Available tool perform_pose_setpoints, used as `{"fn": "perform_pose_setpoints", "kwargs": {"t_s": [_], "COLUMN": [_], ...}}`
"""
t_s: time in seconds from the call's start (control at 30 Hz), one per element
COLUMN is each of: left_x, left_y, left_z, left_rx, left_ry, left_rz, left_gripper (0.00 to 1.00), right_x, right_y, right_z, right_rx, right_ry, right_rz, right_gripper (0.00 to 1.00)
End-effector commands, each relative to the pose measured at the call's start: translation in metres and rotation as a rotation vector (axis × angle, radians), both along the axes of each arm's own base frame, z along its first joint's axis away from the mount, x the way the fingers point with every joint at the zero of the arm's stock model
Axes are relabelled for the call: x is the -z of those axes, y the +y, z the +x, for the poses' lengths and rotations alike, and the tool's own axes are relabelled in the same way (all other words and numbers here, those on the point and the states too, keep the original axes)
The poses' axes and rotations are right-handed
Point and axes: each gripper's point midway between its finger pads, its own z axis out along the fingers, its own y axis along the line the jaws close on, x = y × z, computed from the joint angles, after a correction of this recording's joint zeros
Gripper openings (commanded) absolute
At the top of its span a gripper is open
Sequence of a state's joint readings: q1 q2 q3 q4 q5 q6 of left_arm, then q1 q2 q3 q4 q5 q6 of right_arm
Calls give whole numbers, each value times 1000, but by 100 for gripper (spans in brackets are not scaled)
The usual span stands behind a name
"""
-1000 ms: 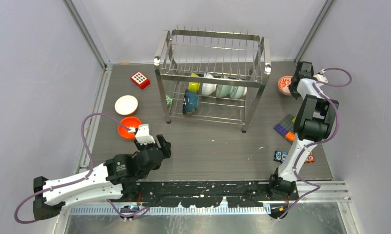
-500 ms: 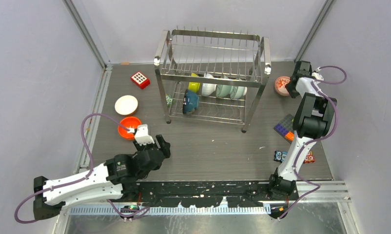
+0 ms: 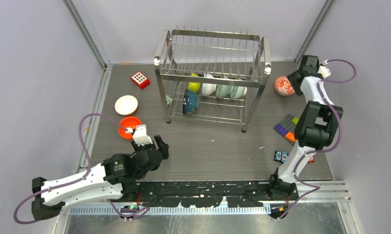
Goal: Unload the bowls from the dish rack
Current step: Place the bowl at the center of the board, then pick up the bowl from the dish rack.
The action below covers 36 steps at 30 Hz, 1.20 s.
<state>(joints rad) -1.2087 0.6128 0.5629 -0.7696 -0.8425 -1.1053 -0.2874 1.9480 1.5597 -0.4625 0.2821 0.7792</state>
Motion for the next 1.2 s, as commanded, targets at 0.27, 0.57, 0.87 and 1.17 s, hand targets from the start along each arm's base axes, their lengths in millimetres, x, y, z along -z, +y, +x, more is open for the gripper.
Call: {"fn": "perform_pose_setpoints", "kwargs": {"t_s": [0.27, 0.57, 0.87, 1.17], "left_x": [-50, -55, -75, -67], "left_y": [18, 23, -4, -43], "left_z": [1, 3, 11, 16], "left_rx": [-6, 30, 173, 248], "left_ry": [-94, -139, -198, -165], "left_rz": [-71, -4, 128, 152], "left_gripper": [70, 71, 73, 74], "right_x": [-166, -180, -132, -99], "right_y": [69, 155, 288, 288], "right_z": [-97, -218, -301, -310], "right_rx": [-25, -379, -1026, -1065], "right_ry": [-388, -539, -614, -519], "right_rz": [-40, -93, 312, 260], "right_gripper": [66, 63, 59, 58]}}
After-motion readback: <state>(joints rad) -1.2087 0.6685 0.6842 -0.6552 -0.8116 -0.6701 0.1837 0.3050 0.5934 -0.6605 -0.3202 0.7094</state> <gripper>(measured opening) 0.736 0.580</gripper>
